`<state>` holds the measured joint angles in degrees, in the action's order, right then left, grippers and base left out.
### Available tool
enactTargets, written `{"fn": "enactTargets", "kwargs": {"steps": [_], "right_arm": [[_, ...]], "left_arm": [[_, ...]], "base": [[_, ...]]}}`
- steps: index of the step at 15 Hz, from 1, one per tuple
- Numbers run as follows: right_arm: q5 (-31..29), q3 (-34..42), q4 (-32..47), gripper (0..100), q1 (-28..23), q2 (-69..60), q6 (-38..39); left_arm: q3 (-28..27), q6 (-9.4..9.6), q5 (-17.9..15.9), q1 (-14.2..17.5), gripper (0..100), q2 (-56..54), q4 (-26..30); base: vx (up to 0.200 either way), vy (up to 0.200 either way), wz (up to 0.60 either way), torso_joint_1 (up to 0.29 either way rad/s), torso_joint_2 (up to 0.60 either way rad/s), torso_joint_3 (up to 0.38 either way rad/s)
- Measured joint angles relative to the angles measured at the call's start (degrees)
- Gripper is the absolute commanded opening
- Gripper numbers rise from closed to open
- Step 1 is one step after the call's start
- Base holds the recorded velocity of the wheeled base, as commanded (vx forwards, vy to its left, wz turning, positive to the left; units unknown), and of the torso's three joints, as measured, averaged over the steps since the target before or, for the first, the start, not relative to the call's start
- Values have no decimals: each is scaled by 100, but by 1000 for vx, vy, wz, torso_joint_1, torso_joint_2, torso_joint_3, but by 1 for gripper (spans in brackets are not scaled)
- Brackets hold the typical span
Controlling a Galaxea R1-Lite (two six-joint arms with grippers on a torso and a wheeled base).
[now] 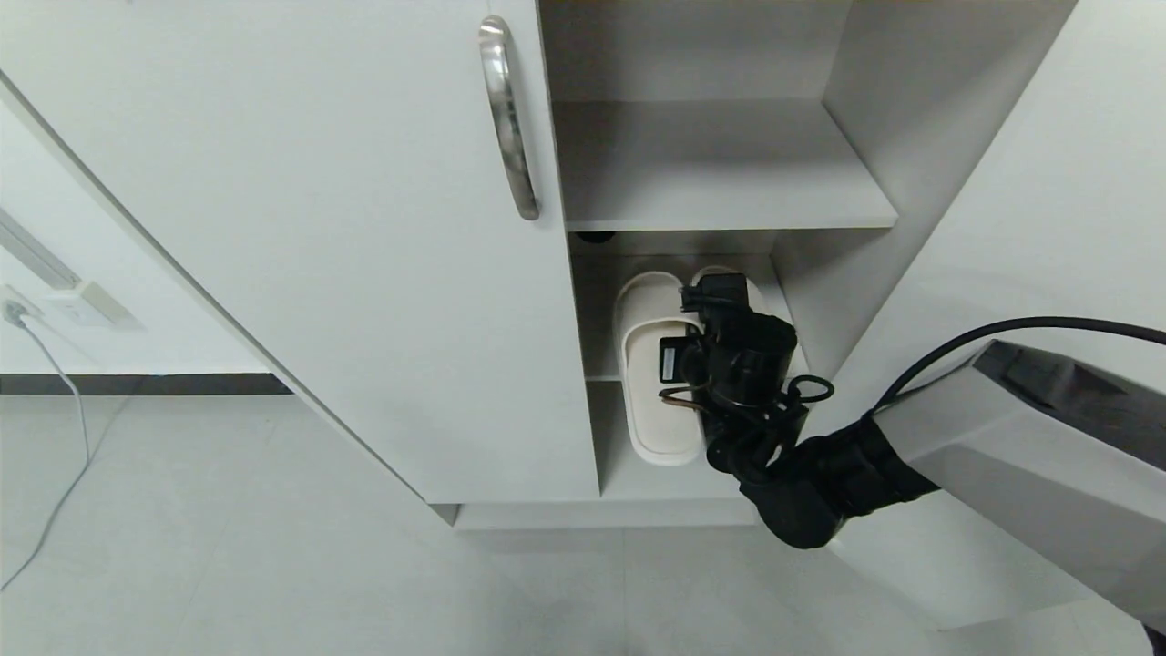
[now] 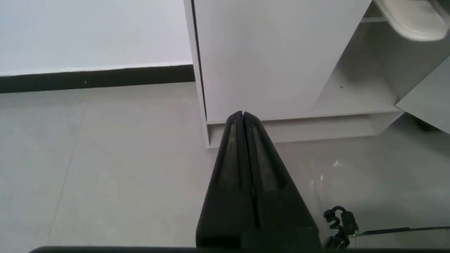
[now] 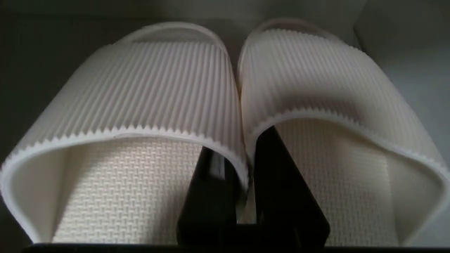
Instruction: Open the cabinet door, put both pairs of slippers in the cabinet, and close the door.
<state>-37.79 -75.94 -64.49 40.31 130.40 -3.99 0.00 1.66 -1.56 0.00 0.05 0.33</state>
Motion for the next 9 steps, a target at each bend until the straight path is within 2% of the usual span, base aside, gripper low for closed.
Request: {"fn": "enactTargets", "kwargs": {"steps": [4, 7, 9], "right_arm": [[0, -1031, 562, 0, -349, 477, 24], [2, -1189, 567, 0, -402, 621, 49], [2, -1215, 567, 0, -421, 658, 49]], "left_arm": [[0, -2, 4, 0, 0, 0, -1], [0, -2, 6, 0, 0, 0, -1], [0, -5, 4, 0, 0, -2, -4]], "base": [[0, 0, 0, 0, 0, 0], [200, 0, 0, 1, 2, 4], [0, 0, 0, 0, 0, 0]]}}
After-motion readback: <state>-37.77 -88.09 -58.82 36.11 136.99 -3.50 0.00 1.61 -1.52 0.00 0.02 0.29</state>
